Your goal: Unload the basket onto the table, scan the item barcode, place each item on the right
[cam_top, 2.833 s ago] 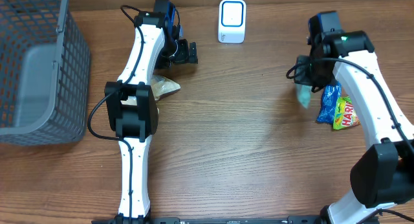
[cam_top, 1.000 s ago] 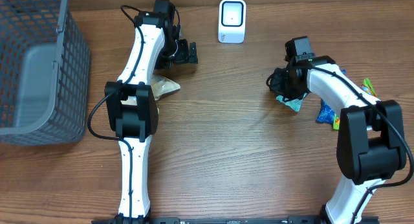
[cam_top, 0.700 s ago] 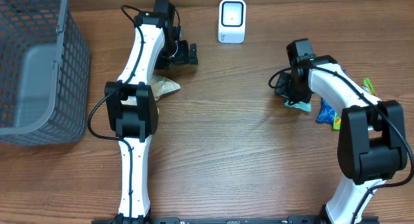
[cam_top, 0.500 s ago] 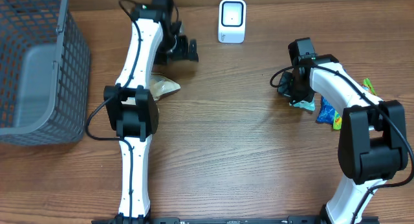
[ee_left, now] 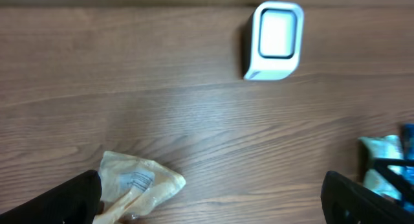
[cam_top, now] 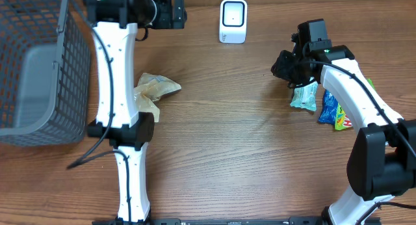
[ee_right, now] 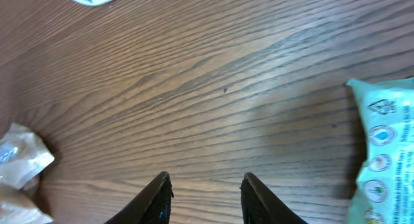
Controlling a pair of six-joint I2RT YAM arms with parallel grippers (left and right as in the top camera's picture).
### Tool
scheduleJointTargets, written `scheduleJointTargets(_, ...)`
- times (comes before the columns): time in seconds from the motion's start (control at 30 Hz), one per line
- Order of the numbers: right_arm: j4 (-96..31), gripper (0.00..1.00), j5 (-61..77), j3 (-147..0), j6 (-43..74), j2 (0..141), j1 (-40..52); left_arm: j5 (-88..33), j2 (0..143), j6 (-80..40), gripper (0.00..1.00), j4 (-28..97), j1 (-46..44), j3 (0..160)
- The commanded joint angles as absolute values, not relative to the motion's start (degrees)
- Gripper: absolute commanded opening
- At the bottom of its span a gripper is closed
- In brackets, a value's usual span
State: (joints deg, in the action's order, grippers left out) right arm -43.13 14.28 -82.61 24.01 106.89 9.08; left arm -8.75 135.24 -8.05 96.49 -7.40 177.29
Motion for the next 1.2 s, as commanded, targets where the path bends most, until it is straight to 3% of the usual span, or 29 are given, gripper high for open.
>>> scheduleJointTargets(0.0, -42.6, 0.4, 16.6, -83.6, 23.8, 105.9, 8.9, -9.4, 126.1, -7.5, 1.0, 96.8, -7.5, 170.8)
scheduleJointTargets(0.13, -41.6, 0.52, 16.6, -83.6, 23.8, 105.9, 8.9, -1.0, 116.8, -7.4, 1.0, 96.8, -7.4, 155.2)
scheduleJointTargets(0.47, -40.3, 0.57, 16.6, -83.5, 23.8, 105.9, 9.1, 7.1, 111.4, -8.1, 1.0, 91.4, -2.5, 126.1)
scheduleJointTargets(0.77, -40.6, 0.58, 16.6, -83.2, 22.2, 105.9, 9.1, 7.5, 111.6, -1.0, 1.0, 75.9, 2.5, 108.0)
scheduleJointTargets(0.83, -40.5, 0.63, 16.6, -83.2, 22.1, 105.9, 9.1, 7.4, 112.2, -1.0, 1.0, 73.3, 4.0, 104.5)
scheduleJointTargets(0.97, -40.3, 0.64, 16.6, -83.2, 22.1, 105.9, 9.1, 1.9, 113.7, 3.1, 1.0, 69.0, 4.9, 98.3)
scheduleJointTargets(1.17, -40.3, 0.64, 16.6, -83.2, 22.1, 105.9, 9.1, 0.0, 115.1, 4.3, 0.91, 62.7, 4.2, 89.8)
